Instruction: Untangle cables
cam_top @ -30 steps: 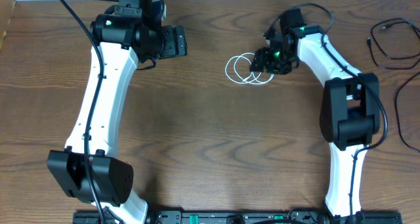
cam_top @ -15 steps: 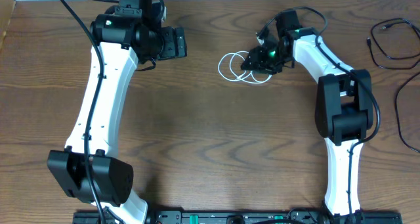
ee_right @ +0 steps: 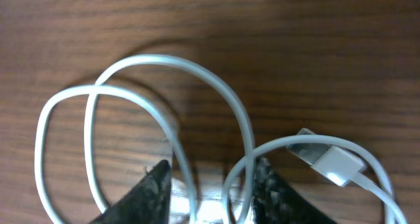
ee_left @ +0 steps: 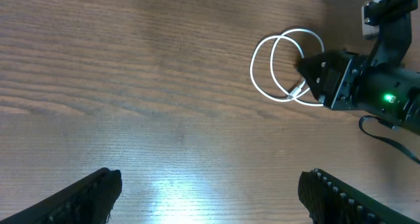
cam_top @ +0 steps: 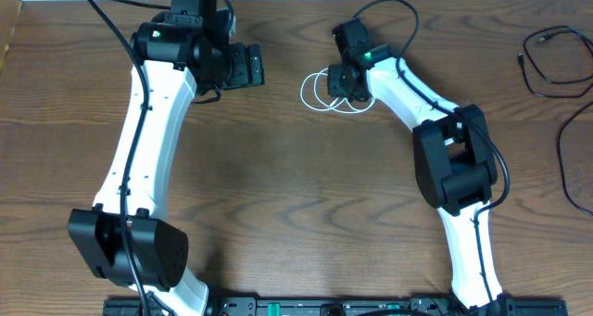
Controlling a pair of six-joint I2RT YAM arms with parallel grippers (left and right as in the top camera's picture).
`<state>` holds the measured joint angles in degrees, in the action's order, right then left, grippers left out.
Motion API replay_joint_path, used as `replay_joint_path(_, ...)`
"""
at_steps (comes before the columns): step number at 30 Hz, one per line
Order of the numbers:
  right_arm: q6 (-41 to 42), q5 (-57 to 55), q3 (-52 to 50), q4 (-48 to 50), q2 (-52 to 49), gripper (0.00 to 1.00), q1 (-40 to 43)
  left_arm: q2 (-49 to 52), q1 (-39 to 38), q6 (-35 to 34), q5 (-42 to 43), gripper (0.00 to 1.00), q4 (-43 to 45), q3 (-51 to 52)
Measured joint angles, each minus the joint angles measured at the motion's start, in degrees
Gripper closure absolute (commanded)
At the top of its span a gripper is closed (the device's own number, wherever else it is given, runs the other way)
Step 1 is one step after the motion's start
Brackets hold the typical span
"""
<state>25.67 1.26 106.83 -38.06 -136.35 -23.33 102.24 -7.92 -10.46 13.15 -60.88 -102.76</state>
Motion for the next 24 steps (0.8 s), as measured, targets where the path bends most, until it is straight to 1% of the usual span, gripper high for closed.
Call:
replay_joint_path(2, 2.91, -2.67, 0.17, -0.87, -0.15, 0.77, -0.48, 0.00, 0.00, 0.00, 0.00, 0.09, 0.00, 0.00)
replay_joint_path(4, 5.03, -4.04, 0.37, -2.86, -0.15, 0.86, -0.48, 0.00, 0.00, 0.00, 0.00, 0.09, 0.00, 0.00)
replay_joint_path(6, 6.38, -4.70, 0.57, -4.07, -0.15, 0.99, -0.48, 0.00, 0.00, 0.00, 0.00, 0.09, 0.00, 0.00)
replay_joint_path(9, 7.63, -4.92, 1.22, -8.63, 0.02, 0.99, -0.37, 0.00, 0.00, 0.00, 0.00, 0.09, 0.00, 0.00)
replay_joint_path(12, 5.92, -2.60, 2.71, -13.31, 0.09, 0.99, 0.26, 0.00, 0.00, 0.00, 0.00, 0.09, 0.61, 0.00)
replay_joint_path(14, 3.41, 0.37, 3.54, -16.33, 0.11, 0.99, 1.25, 0.00, 0.00, 0.00, 0.00, 0.07, 0.98, 0.00)
replay_joint_path(16, -0.92, 5.86, 4.15, -18.71, 0.13, 0.99, 3.15, 0.00, 0.00, -0.07, 0.00, 0.09, 1.18, 0.00)
replay_joint_path(20, -7.80, 14.86, 4.87, -20.17, 0.72, 0.99, 6.56, 0.00, 0.00, 0.00, 0.00, 0.09, 1.31, 0.00)
replay_joint_path(22, -10.93, 19.32, 4.96, -20.57, 3.08, 0.99, 8.68, 0.00, 0.00, 0.00, 0.00, 0.09, 1.36, 0.00)
replay_joint_path(24, -13.92, 24.17, 5.22, -20.61, 8.20, 0.99, 11.32, 0.00, 0.00, 0.00, 0.00, 0.09, 1.36, 0.00)
